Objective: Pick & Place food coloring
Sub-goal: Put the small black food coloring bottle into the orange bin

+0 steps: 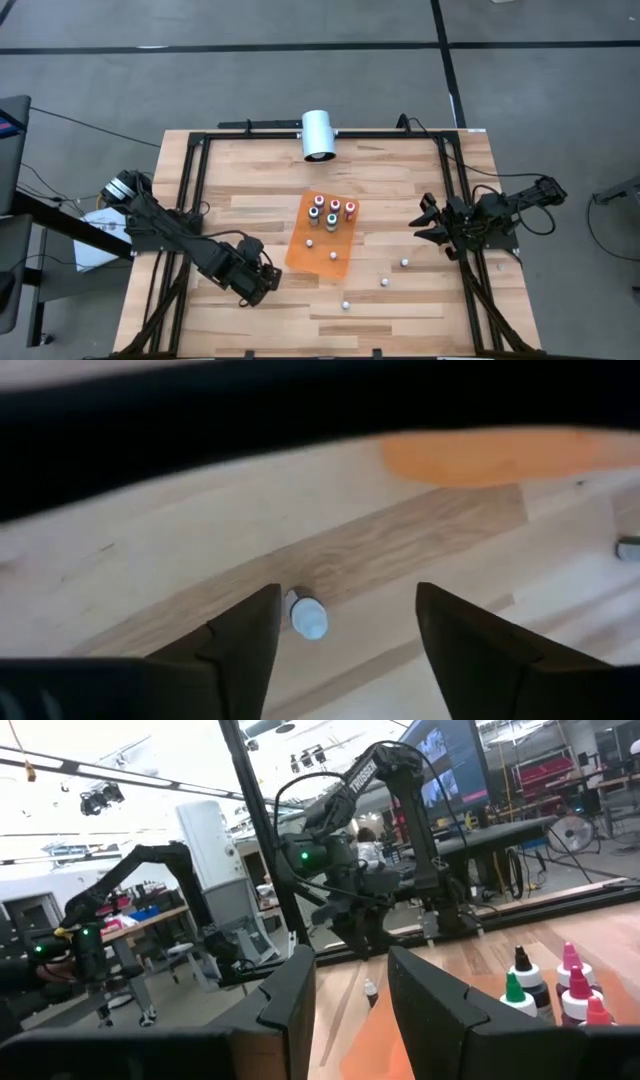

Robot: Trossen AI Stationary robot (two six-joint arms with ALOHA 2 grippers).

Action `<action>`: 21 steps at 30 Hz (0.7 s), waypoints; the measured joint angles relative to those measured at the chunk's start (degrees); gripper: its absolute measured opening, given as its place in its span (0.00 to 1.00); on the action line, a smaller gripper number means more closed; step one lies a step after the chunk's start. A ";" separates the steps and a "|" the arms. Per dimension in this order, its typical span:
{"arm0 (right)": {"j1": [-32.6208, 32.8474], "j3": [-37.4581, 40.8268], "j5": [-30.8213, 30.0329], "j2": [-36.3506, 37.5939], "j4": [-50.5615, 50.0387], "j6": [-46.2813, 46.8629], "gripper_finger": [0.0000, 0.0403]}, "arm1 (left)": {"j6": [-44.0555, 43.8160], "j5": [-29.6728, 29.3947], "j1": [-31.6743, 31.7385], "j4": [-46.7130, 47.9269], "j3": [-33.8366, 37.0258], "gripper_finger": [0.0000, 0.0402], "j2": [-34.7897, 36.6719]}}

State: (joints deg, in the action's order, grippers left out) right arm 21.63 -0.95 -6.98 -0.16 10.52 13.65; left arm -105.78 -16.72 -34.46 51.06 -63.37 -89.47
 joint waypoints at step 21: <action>0.00 0.00 -0.02 0.00 0.02 -0.02 0.29 | -2.31 5.74 -0.07 -3.64 0.00 0.59 -10.07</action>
State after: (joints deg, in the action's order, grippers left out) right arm 21.63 -0.95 -7.01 -0.16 10.55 13.63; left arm -108.09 -10.98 -34.52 47.42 -63.37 -99.55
